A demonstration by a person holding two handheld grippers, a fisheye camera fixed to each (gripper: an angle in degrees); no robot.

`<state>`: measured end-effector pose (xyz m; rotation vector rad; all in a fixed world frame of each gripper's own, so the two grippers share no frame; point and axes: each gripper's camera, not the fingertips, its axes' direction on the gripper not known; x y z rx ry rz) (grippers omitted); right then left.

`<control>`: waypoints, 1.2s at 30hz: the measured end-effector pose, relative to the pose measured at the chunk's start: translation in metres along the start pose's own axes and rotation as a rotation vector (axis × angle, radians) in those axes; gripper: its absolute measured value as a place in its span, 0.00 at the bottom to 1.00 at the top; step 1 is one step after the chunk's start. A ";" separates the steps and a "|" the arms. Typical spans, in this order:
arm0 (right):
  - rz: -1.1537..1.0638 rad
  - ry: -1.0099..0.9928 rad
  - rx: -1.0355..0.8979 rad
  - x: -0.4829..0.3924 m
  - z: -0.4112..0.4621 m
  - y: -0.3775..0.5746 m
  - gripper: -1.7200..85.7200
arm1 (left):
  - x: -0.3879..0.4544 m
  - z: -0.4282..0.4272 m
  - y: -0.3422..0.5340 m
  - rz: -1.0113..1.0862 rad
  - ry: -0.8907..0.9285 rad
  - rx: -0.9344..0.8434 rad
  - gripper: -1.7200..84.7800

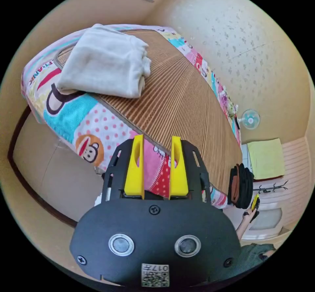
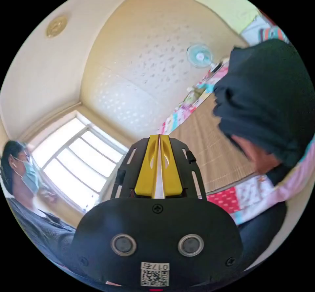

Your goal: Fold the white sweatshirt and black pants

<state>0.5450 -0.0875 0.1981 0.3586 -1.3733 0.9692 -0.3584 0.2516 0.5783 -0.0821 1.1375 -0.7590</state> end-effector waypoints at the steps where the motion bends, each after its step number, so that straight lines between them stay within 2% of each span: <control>1: 0.026 -0.059 0.009 0.003 0.005 0.005 0.02 | -0.002 -0.002 -0.012 0.019 0.016 0.012 0.16; 3: 0.135 -0.247 0.016 0.018 0.017 0.023 0.02 | -0.001 -0.009 -0.056 0.040 -0.151 0.049 0.16; 6: 0.278 -0.257 -0.039 0.036 0.014 0.037 0.03 | -0.015 -0.005 -0.087 -0.021 -0.295 0.115 0.19; 8: 0.370 -0.265 -0.053 0.052 0.005 0.047 0.03 | -0.044 0.017 -0.093 -0.134 -0.199 0.089 0.19; 9: 0.453 -0.298 -0.056 0.065 -0.002 0.055 0.03 | -0.049 0.014 -0.079 -0.189 -0.174 0.209 0.16; 11: 0.560 -0.363 -0.051 0.083 -0.012 0.067 0.03 | -0.045 0.018 -0.056 -0.241 -0.126 0.323 0.12; 13: 0.638 -0.396 -0.029 0.099 -0.023 0.078 0.03 | -0.032 0.035 -0.037 -0.232 -0.021 0.323 0.09; 15: 0.709 -0.377 -0.015 0.117 -0.033 0.091 0.03 | -0.014 0.062 -0.005 -0.242 0.194 0.236 0.07; 18: 0.746 -0.372 -0.055 0.134 -0.023 0.099 0.03 | 0.037 0.099 0.054 -0.145 0.374 0.058 0.06; 22: 0.746 -0.409 -0.210 0.145 0.014 0.108 0.04 | 0.120 0.121 0.150 0.006 0.417 -0.127 0.06; 24: 0.741 -0.393 -0.386 0.156 0.046 0.120 0.04 | 0.169 0.135 0.214 0.074 0.448 -0.285 0.06; 25: 0.731 -0.379 -0.414 0.158 0.052 0.124 0.04 | 0.181 0.140 0.230 0.086 0.465 -0.337 0.06; 27: 0.680 -0.246 -0.442 0.172 0.068 0.137 0.06 | 0.226 0.158 0.289 0.159 0.546 -0.550 0.06; 28: 0.659 -0.201 -0.439 0.176 0.070 0.139 0.07 | 0.238 0.160 0.301 0.194 0.555 -0.590 0.06; 30: 0.524 0.020 -0.435 0.187 0.083 0.140 0.11 | 0.284 0.165 0.343 0.369 0.514 -0.750 0.06; 31: 0.469 0.069 -0.426 0.187 0.085 0.139 0.11 | 0.293 0.164 0.350 0.416 0.491 -0.775 0.05; 33: 0.203 0.246 -0.397 0.176 0.097 0.135 0.10 | 0.325 0.158 0.367 0.609 0.360 -0.873 0.04; 36: 0.055 0.391 -0.436 0.170 0.115 0.141 0.10 | 0.343 0.134 0.372 0.783 0.157 -0.839 0.07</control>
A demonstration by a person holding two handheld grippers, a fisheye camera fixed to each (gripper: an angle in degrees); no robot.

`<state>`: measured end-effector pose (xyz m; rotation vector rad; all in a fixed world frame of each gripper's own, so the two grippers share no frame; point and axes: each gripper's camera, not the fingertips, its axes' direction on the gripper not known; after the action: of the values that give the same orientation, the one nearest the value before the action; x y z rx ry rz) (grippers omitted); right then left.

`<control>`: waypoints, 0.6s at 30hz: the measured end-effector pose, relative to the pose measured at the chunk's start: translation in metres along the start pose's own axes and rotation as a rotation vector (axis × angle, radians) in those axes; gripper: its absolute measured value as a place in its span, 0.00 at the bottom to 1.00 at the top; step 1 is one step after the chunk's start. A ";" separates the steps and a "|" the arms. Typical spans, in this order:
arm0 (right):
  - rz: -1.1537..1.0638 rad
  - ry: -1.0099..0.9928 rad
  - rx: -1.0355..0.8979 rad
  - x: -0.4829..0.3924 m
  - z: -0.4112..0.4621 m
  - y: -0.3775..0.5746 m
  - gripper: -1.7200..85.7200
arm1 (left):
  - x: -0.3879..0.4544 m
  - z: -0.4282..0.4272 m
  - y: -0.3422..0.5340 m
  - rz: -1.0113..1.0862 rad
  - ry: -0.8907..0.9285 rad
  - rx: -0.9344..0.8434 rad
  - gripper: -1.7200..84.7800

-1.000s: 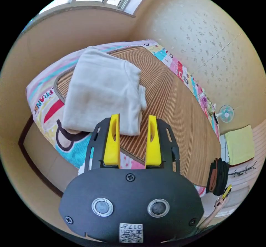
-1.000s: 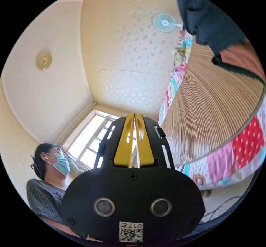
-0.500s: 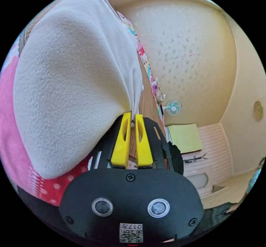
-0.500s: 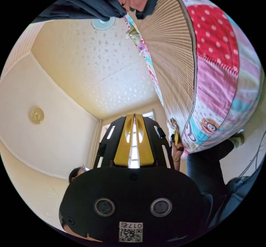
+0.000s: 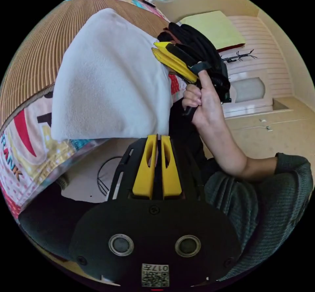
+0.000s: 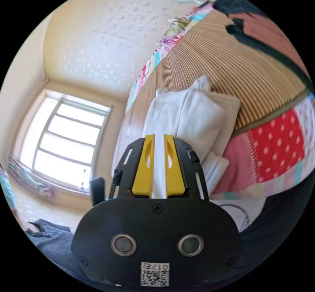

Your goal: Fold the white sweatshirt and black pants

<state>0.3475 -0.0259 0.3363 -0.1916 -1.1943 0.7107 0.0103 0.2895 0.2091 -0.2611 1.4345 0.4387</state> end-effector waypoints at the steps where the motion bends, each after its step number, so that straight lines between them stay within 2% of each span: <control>1: -0.015 0.011 0.008 -0.001 0.001 0.001 0.10 | 0.002 -0.005 0.002 0.002 -0.046 -0.002 0.08; 4: -0.141 0.115 0.131 -0.003 -0.009 0.017 0.14 | 0.008 -0.013 0.007 0.030 -0.271 -0.140 0.09; 6: -0.189 0.302 0.189 0.009 -0.009 0.026 0.16 | -0.007 0.013 0.007 -0.013 -0.460 -0.521 0.09; 8: -0.204 0.389 0.143 0.026 0.003 0.027 0.16 | -0.027 0.034 0.013 -0.085 -0.599 -0.792 0.09; 9: -0.196 0.414 0.079 0.042 0.016 0.025 0.16 | -0.037 0.041 0.013 -0.106 -0.653 -0.872 0.08; 10: -0.189 0.415 0.042 0.049 0.023 0.024 0.16 | -0.039 0.041 0.012 -0.106 -0.672 -0.865 0.07; 11: -0.178 0.386 -0.036 0.062 0.037 0.022 0.15 | -0.039 0.033 0.007 -0.104 -0.677 -0.799 0.05; 13: -0.177 0.320 -0.042 0.067 0.044 0.028 0.10 | -0.033 0.009 -0.006 -0.103 -0.565 -0.643 0.03; 15: -0.311 0.184 0.002 0.048 0.038 0.043 0.07 | -0.027 -0.041 -0.023 -0.104 -0.266 -0.352 0.02; 16: -0.345 0.131 -0.005 0.042 0.037 0.046 0.07 | -0.026 -0.056 -0.026 -0.100 -0.174 -0.258 0.02; 18: -0.456 -0.087 -0.089 0.022 0.044 0.059 0.06 | -0.038 -0.119 -0.029 -0.086 0.212 0.135 0.03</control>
<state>0.2879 0.0225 0.3409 0.0406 -1.2953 0.2683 -0.0865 0.2071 0.2290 -0.2656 1.6464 0.2476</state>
